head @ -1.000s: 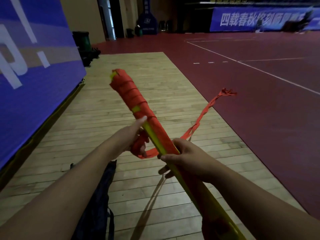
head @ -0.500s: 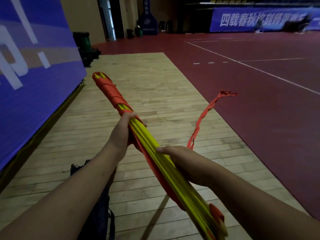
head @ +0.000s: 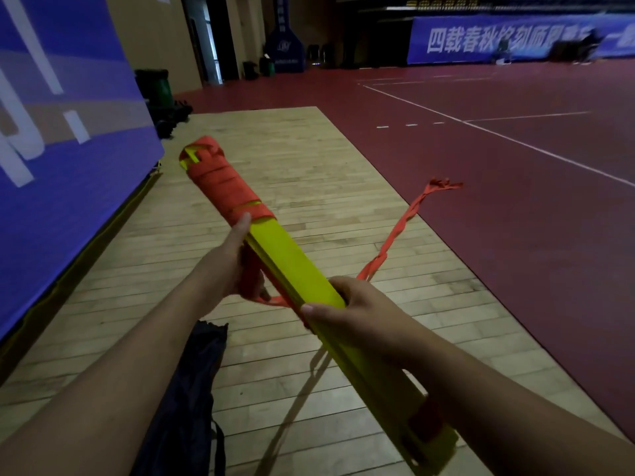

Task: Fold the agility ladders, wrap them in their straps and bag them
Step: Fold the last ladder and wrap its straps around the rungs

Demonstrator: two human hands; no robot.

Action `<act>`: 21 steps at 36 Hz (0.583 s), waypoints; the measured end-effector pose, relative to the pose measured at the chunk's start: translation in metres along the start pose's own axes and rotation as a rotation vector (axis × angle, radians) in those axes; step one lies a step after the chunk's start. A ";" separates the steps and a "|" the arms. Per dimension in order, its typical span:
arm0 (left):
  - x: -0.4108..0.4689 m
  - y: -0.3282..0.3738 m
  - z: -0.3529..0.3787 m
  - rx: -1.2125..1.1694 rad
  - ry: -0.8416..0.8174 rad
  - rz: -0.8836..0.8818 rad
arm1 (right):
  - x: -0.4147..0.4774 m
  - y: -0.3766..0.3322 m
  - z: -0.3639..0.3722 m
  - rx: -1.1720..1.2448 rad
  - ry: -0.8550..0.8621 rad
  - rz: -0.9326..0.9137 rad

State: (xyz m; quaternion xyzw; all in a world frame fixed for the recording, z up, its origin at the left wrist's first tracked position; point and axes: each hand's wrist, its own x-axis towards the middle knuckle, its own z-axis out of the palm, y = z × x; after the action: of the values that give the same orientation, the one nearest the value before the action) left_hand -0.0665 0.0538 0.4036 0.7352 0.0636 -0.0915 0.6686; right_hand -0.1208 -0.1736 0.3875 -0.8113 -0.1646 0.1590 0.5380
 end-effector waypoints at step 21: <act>-0.007 -0.004 0.015 -0.338 0.172 0.190 | 0.005 0.002 0.012 0.141 -0.086 0.208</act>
State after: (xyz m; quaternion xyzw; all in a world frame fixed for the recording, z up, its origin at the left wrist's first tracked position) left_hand -0.0751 0.0391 0.3999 0.6205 0.0653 0.0473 0.7801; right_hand -0.1212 -0.1620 0.3807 -0.7767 -0.0907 0.2596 0.5666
